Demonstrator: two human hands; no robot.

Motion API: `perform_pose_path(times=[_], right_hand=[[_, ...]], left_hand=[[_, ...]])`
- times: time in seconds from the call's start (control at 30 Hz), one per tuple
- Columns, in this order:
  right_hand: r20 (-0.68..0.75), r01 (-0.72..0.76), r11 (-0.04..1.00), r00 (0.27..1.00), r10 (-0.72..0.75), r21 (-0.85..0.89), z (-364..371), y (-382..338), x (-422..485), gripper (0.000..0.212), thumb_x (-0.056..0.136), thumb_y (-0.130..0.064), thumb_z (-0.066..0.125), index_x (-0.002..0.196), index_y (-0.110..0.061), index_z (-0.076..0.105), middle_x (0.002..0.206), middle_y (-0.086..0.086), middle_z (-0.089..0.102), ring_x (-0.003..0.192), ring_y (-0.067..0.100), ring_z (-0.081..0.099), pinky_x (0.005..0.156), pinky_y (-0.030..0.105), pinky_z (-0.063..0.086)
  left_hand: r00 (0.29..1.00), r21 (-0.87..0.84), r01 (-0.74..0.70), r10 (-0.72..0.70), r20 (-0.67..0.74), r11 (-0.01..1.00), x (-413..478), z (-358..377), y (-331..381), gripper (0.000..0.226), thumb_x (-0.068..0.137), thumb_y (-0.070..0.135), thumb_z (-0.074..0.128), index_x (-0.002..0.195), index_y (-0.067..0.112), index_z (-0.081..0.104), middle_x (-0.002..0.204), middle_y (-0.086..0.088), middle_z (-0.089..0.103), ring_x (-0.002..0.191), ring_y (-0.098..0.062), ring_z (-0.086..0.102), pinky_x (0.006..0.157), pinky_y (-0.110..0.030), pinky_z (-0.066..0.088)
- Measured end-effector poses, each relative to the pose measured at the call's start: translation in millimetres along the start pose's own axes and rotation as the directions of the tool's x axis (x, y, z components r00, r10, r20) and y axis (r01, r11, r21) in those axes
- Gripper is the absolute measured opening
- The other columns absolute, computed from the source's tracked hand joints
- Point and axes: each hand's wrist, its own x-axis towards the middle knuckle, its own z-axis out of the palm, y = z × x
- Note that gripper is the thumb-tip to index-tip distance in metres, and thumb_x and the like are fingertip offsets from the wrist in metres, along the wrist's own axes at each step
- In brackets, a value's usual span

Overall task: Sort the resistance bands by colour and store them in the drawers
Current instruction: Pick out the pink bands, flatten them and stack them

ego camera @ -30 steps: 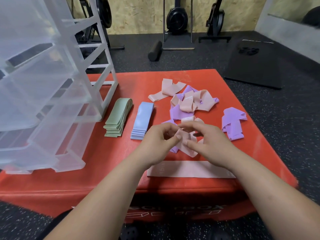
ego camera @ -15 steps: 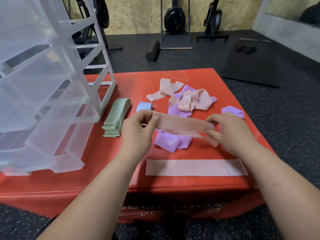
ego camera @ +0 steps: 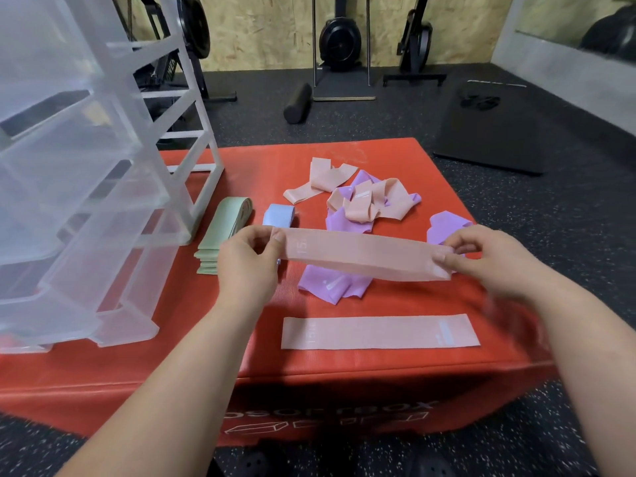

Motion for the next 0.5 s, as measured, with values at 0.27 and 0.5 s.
perform_pose_path(times=[0.27, 0.5], right_hand=[[0.093, -0.112, 0.966, 0.991, 0.092, 0.233, -1.7, 4.3, -8.2, 0.014, 0.091, -0.016, 0.080, 0.091, -0.006, 0.071, 0.070, 0.007, 0.073, 0.060, 0.009, 0.063, 0.068, 0.021, 0.052], [-0.002, -0.136, 0.892, 0.988, 0.152, 0.432, -6.8, 3.4, -21.2, 0.027, 0.087, -0.001, 0.081, 0.108, -0.014, 0.073, 0.085, 0.012, 0.074, 0.070, 0.022, 0.072, 0.071, 0.039, 0.065]], left_hand=[[0.999, 0.055, 0.031, -0.033, 0.031, 0.998, -0.7, 4.9, -0.4, 0.007, 0.097, 0.021, 0.073, 0.096, 0.018, 0.079, 0.083, 0.006, 0.076, 0.078, -0.017, 0.072, 0.074, -0.040, 0.059], [0.990, 0.043, 0.064, -0.069, 0.120, 0.997, -8.5, -1.5, -1.5, 0.005, 0.092, 0.026, 0.073, 0.091, 0.022, 0.076, 0.077, 0.005, 0.077, 0.073, -0.019, 0.074, 0.072, -0.044, 0.060]])
